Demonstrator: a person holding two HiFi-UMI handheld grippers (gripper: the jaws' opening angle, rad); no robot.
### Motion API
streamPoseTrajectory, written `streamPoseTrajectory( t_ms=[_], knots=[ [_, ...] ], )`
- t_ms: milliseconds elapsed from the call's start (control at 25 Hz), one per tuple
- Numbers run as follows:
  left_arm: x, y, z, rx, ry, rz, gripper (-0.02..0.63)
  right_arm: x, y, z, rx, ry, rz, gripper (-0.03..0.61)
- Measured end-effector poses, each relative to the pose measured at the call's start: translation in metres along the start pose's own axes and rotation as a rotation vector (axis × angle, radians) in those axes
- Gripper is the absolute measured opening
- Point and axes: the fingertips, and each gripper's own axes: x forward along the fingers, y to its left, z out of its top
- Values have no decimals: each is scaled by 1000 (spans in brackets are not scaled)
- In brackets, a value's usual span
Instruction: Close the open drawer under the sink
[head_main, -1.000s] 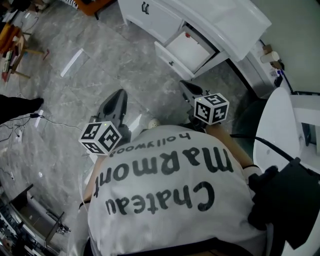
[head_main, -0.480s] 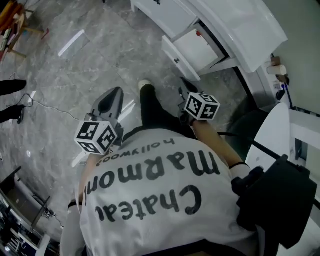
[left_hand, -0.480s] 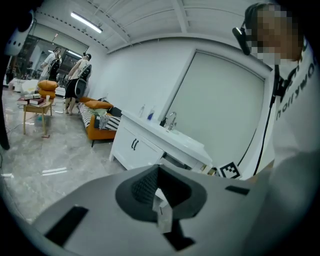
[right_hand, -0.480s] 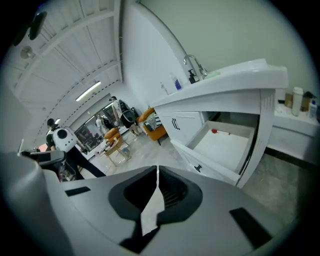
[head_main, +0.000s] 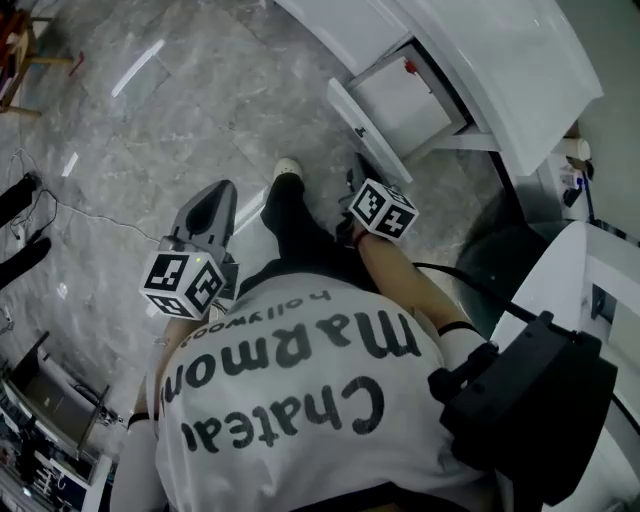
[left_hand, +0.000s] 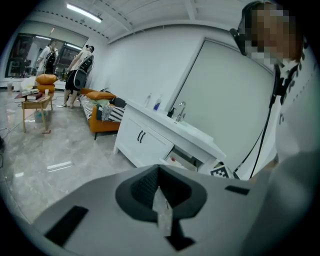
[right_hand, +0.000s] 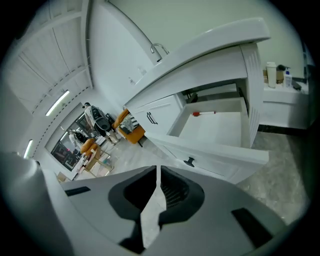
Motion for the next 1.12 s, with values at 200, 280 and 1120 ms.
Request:
streamPoseTrajectory(
  t_ms=[200,280,1120],
  knots=[
    [27,21,5,32,93,-19,9,44,-20,-11,111,11,-65,126],
    [37,29,6,37,114,-19,9,56,-30,-14,125,15,-115,126],
    [123,39,41,74,231,-110,9,99,-95,-12,240,76,-480,141]
  ],
)
